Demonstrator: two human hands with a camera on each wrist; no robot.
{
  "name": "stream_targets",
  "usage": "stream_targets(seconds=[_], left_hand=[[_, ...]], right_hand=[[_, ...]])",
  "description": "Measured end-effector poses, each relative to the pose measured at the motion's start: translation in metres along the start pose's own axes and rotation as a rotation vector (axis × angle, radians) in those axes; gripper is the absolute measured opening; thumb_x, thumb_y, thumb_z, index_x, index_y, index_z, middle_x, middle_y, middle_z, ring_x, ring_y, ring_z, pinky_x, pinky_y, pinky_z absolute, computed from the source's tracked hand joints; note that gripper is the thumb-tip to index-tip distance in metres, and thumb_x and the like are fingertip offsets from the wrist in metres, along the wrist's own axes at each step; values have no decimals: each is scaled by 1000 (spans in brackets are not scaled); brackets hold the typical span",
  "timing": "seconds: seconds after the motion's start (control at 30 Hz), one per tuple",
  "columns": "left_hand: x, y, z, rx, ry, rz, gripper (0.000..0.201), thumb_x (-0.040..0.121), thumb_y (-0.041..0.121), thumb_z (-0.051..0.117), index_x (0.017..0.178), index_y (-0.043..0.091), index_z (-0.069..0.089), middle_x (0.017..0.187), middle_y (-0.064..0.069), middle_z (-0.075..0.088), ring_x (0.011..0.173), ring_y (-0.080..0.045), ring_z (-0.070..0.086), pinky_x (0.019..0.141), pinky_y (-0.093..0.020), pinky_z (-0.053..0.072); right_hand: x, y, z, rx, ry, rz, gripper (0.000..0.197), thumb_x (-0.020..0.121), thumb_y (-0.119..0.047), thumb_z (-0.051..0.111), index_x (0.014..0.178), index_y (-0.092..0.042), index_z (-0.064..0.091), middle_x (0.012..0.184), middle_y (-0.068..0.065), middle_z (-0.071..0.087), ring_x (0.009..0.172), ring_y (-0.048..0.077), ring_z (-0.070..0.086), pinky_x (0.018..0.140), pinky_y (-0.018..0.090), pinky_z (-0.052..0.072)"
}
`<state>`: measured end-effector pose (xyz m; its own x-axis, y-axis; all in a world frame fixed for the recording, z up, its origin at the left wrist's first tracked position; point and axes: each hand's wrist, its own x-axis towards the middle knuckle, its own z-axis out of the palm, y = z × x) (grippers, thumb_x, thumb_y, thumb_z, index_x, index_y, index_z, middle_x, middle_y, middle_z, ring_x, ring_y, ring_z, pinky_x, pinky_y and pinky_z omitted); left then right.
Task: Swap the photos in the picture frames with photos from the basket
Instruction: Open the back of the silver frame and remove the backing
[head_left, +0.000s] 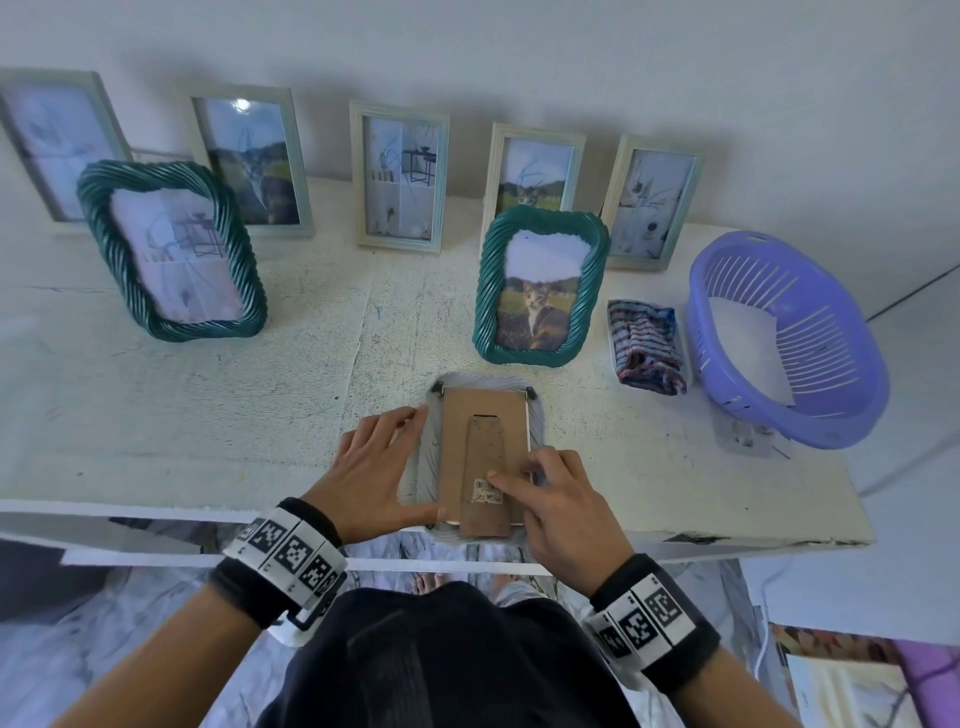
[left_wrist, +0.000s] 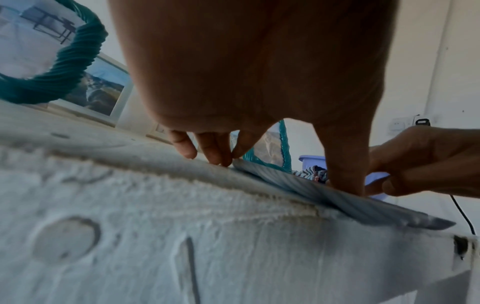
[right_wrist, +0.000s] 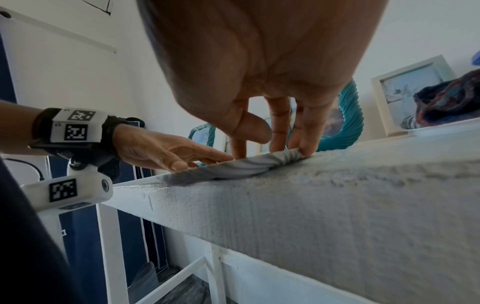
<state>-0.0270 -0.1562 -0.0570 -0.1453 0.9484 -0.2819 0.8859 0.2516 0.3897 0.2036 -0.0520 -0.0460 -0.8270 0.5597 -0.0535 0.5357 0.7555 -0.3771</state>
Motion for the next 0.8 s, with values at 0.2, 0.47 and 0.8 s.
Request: stream_targets(seconds=[0.2, 0.47, 0.8], left_hand=[[-1, -6, 3, -53, 1, 40, 114, 65, 82, 30, 155, 23, -5, 157, 7, 6, 139, -11, 5, 115, -37, 14], [-10, -20, 19, -71, 111, 203, 80, 85, 76, 29, 153, 33, 23, 159, 8, 13, 143, -11, 8, 114, -37, 13], [-9, -25, 22, -3, 129, 216, 75, 89, 73, 30, 152, 34, 26, 159, 4, 17, 144, -17, 15, 112, -39, 16]], right_hand=[[1, -3, -3, -4, -31, 34, 47, 83, -25, 34, 118, -30, 64, 105, 5, 51, 97, 23, 47, 48, 26, 52], [17, -22, -9, -64, 26, 66, 37, 86, -38, 40, 95, -20, 71, 103, 4, 57, 92, 21, 48, 72, 34, 51], [39, -54, 1, -160, 13, 230, 64, 74, -54, 65, 116, -8, 50, 98, 13, 55, 87, 30, 56, 58, 32, 49]])
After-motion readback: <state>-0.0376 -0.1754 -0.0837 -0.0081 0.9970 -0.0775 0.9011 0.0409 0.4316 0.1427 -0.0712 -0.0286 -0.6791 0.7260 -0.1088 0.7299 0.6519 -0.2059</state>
